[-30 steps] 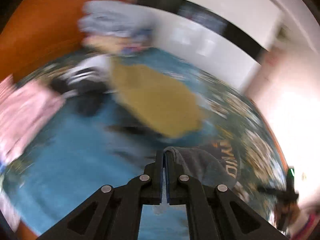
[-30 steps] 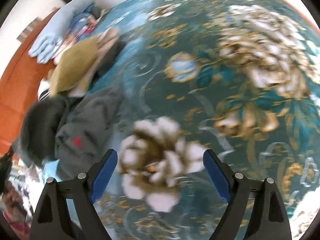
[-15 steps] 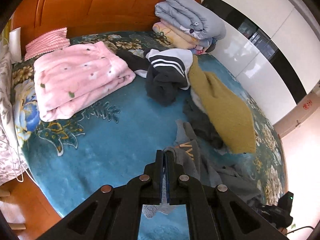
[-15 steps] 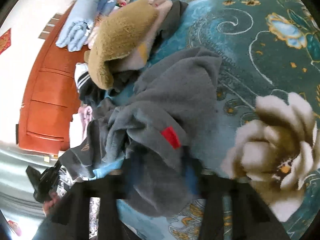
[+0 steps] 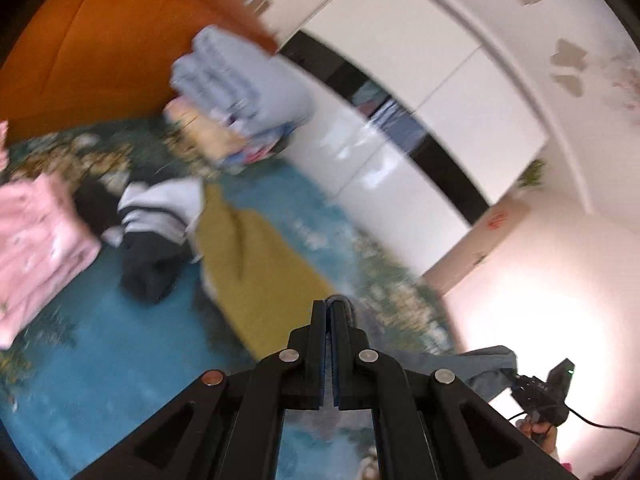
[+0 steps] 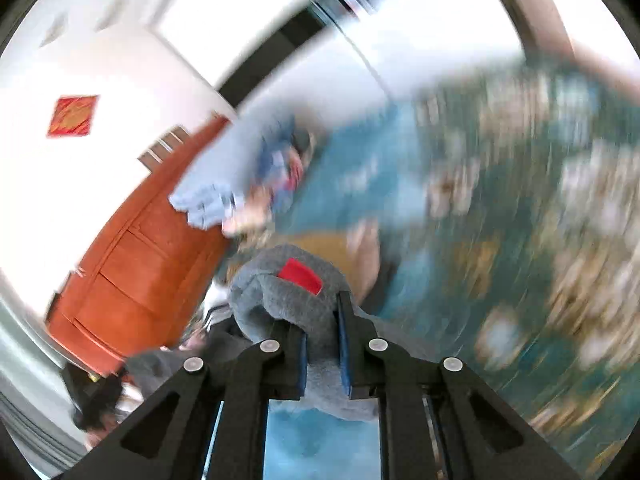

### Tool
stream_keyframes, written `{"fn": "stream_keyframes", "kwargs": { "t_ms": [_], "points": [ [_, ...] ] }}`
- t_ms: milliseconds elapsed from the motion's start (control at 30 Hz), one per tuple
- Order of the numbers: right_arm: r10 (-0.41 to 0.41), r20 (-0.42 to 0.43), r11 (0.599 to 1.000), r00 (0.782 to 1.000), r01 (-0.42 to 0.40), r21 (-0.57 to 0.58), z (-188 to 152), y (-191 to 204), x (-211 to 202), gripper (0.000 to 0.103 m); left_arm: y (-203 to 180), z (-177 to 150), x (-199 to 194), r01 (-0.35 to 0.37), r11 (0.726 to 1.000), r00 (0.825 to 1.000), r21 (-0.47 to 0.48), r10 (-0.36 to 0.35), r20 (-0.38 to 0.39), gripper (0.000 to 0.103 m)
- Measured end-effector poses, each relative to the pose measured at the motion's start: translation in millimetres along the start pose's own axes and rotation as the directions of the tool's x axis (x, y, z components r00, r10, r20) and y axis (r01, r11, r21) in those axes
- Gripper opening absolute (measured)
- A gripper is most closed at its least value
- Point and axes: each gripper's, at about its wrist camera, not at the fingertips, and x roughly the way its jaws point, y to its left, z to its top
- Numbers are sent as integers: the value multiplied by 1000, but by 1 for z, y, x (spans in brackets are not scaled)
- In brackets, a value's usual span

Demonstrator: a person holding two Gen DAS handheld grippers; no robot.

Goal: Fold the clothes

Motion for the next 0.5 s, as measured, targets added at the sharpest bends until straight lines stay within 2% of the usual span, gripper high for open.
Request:
{"fn": "stream_keyframes", "kwargs": {
  "t_ms": [33, 67, 167, 200, 233, 300, 367, 433, 500],
  "points": [
    [-24, 41, 998, 999, 27, -65, 8, 7, -20, 13, 4, 0, 1, -12, 1000, 1000, 14, 12, -10, 2],
    [-48, 41, 993, 998, 52, -106, 4, 6, -33, 13, 12, -1, 3, -25, 1000, 999, 15, 25, -32, 2],
    [-128, -125, 986, 984, 113, -119, -41, -13, -24, 13, 57, -26, 23, -96, 994, 984, -58, 86, -154, 2],
    [-169, -219, 983, 961, 148, -109, -68, -27, -12, 13, 74, -38, 30, -137, 987, 973, -88, 117, -199, 2],
    [-212, -323, 977, 923, 190, -97, -98, -45, 2, 13, 91, -51, 37, -189, 975, 957, -113, 157, -246, 2],
    [-226, -406, 974, 885, 218, -66, -127, -60, 16, 13, 127, -84, 49, -303, 940, 908, -157, 235, -348, 2],
    [-226, -469, 971, 854, 238, -34, -150, -73, 27, 13, 155, -116, 53, -388, 901, 855, -195, 273, -442, 2],
    [-223, -530, 965, 818, 261, -3, -173, -85, 38, 12, 166, -131, 49, -419, 886, 838, -199, 293, -461, 2],
    [-215, -588, 958, 779, 284, 26, -196, -98, 49, 12, 173, -133, 44, -424, 876, 841, -230, 287, -458, 2]
  ]
}}
